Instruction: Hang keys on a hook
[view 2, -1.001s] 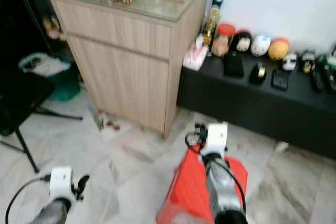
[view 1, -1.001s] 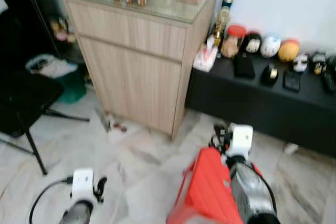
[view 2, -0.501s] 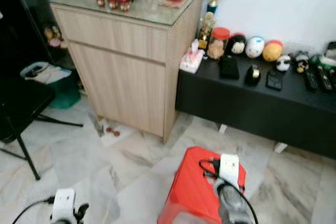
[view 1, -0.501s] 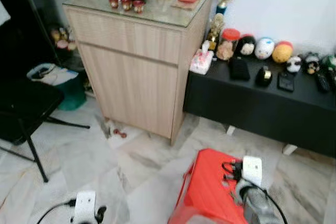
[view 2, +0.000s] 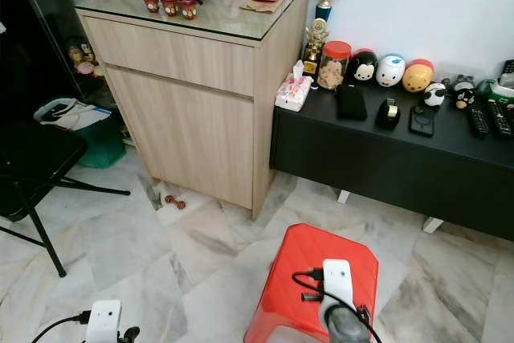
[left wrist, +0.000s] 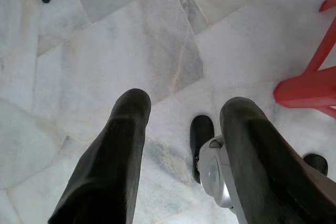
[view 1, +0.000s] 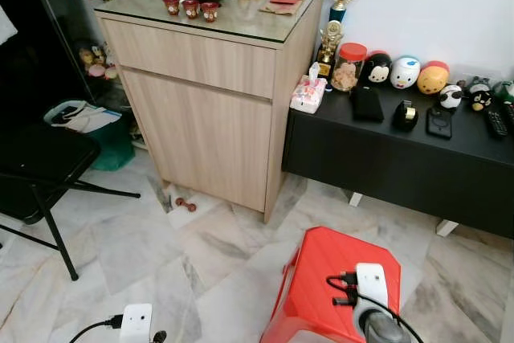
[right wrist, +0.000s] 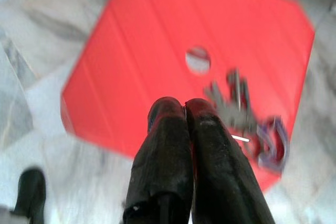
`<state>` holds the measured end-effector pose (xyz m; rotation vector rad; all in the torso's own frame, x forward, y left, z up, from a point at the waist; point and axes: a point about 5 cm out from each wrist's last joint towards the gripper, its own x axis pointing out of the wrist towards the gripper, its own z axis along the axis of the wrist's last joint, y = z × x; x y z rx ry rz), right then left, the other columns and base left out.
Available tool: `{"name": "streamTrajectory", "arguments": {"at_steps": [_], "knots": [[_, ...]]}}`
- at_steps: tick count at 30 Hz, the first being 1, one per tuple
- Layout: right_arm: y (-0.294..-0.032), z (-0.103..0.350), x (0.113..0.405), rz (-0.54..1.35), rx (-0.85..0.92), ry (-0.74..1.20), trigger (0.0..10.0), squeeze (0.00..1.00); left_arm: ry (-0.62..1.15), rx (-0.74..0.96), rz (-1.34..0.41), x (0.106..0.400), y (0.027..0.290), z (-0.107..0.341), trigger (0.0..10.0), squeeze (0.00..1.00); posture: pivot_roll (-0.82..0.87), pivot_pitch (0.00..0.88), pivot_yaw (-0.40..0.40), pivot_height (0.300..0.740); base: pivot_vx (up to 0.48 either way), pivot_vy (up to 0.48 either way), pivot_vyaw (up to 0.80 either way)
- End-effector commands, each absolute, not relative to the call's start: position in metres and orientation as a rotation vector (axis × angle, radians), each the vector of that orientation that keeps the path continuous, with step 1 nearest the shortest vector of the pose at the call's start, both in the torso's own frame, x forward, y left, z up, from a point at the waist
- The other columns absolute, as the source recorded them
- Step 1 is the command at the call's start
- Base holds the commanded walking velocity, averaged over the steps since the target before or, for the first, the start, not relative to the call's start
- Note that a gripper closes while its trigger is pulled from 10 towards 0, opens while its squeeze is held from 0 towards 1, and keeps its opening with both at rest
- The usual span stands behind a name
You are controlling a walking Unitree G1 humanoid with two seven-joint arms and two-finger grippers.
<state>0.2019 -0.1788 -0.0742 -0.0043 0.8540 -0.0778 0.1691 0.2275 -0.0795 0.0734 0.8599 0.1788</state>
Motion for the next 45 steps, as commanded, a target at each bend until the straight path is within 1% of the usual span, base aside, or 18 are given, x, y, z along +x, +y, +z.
{"name": "streamTrajectory", "arguments": {"at_steps": [1, 2, 6, 11, 18, 23, 28, 32, 36, 45], "knots": [[-0.183, -0.076, 0.199, -0.095, -0.002, 0.87, 10.0, 0.0, 0.89, 0.065, 0.182, 0.164, 0.225, -0.083, 10.0, 0.0, -0.02, 0.0, -0.029, 0.74, 0.0, 0.0, 0.0], [-0.184, -0.079, 0.193, -0.091, -0.007, 0.888, 10.0, 0.0, 0.894, 0.053, 0.185, 0.163, 0.225, -0.084, 10.0, 0.0, -0.02, 0.0, -0.032, 0.74, 0.0, 0.0, 0.0], [-0.185, -0.08, 0.19, -0.089, -0.007, 0.895, 10.0, 0.0, 0.893, 0.041, 0.189, 0.162, 0.224, -0.084, 10.0, 0.0, -0.01, 0.0, -0.038, 0.74, 0.0, 0.0, 0.0], [-0.182, -0.08, 0.191, -0.07, -0.017, 0.897, 10.0, 0.0, 0.898, 0.02, 0.218, 0.157, 0.224, -0.086, 10.0, 0.0, 0.01, 0.0, -0.05, 0.74, 0.0, 0.0, 0.0], [-0.181, -0.08, 0.192, -0.061, -0.027, 0.897, 10.0, 0.0, 0.905, 0.017, 0.223, 0.155, 0.223, -0.087, 10.0, 0.0, 0.0, 0.0, -0.045, 0.74, 0.0, 0.0, 0.0], [-0.189, -0.078, 0.194, -0.155, 0.034, 0.878, 10.0, 0.0, 0.911, 0.017, 0.215, 0.156, 0.223, -0.087, 10.0, 0.0, -0.02, 0.0, -0.037, 0.74, -0.265, 0.0, 0.0], [-0.196, -0.079, 0.19, -0.163, 0.009, 0.897, 10.0, 0.0, 0.9, 0.01, 0.216, 0.161, 0.221, -0.086, 10.0, 0.0, -0.01, 0.0, -0.049, 0.74, -0.327, 0.0, 0.0], [-0.199, -0.079, 0.19, -0.182, 0.011, 0.897, 10.0, 0.0, 0.896, 0.014, 0.215, 0.164, 0.222, -0.084, 10.0, 0.0, -0.01, 0.0, -0.045, 0.74, -0.34, 0.0, 0.0], [-0.199, -0.078, 0.192, -0.184, 0.013, 0.892, 10.0, 0.0, 0.897, 0.025, 0.217, 0.165, 0.227, -0.083, 10.0, 0.0, -0.03, 0.0, -0.029, 0.74, -0.343, 0.0, 0.0], [-0.202, -0.076, 0.195, -0.196, 0.013, 0.887, 10.0, 0.0, 0.894, -0.004, 0.249, 0.167, 0.227, -0.082, 10.0, 0.0, -0.03, 0.0, -0.044, 0.74, -0.348, 0.0, 0.0]]}}
